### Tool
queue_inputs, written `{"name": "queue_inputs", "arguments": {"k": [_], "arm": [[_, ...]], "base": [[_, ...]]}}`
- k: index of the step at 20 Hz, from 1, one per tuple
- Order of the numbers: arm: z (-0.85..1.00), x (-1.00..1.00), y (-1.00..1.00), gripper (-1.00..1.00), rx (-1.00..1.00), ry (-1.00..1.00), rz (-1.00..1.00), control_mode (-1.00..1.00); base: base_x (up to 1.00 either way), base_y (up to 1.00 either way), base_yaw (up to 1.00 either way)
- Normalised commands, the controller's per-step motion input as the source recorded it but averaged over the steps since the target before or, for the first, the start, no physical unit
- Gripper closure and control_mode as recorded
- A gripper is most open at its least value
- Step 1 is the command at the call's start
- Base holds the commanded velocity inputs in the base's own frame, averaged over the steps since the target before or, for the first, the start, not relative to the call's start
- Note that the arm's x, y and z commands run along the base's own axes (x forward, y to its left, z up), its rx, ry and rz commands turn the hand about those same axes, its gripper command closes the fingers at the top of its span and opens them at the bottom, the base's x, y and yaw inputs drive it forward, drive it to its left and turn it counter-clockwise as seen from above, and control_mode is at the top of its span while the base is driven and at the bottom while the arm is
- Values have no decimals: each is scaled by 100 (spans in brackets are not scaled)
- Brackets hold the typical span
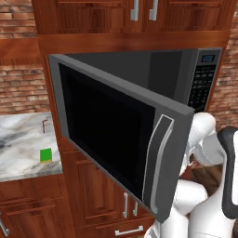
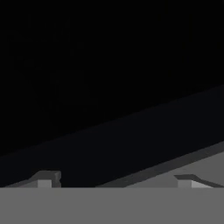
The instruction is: Place the sponge inside the microwave to prepare for sanitizing.
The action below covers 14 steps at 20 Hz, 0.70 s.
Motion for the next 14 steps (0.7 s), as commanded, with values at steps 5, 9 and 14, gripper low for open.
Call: {"name": "queue_inputs", "arguments": {"k": [5, 9, 14], "arm": [[-14, -81, 84, -100, 0, -3, -11, -100], [-38, -65, 84, -100, 1, -3, -30, -100], [-53, -67, 73, -100, 9, 0, -44, -100]], "base": [[0, 0, 0], [0, 0, 0], [0, 0, 0]]}}
